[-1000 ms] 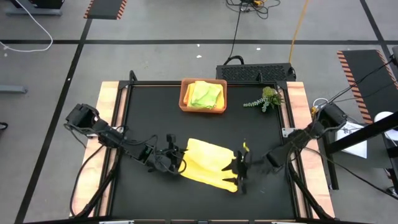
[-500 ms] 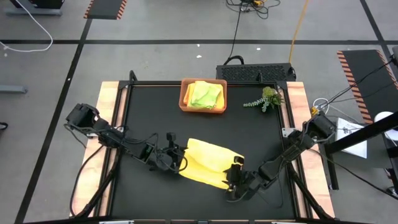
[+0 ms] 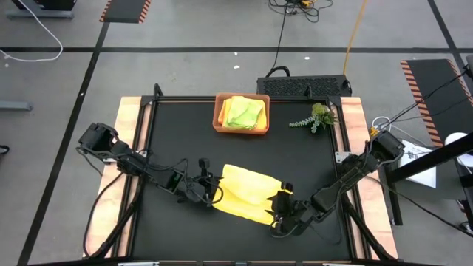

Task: Fold microfiber towels
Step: Fold the yellow towel

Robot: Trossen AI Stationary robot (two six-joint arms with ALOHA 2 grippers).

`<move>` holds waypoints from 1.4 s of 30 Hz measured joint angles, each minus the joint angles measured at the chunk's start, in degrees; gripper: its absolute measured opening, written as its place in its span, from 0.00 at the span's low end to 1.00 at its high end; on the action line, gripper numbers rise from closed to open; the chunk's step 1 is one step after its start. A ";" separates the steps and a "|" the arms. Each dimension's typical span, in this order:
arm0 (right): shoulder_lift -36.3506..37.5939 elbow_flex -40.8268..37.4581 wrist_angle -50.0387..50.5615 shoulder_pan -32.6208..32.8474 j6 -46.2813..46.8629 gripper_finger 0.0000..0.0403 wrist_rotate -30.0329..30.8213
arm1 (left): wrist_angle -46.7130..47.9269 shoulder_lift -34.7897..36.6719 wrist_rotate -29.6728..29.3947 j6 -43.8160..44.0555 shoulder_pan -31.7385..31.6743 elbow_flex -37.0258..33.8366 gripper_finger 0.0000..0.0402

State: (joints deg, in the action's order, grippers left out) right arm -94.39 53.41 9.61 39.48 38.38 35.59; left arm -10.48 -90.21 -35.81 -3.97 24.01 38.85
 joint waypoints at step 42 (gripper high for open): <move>-7.19 -0.07 -0.94 1.51 -6.47 0.12 4.91 | 1.40 0.00 0.37 1.77 0.00 0.01 0.01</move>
State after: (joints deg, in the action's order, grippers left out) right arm -101.58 53.34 8.67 40.99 31.92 40.50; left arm -9.08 -90.21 -35.44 -2.20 24.01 38.85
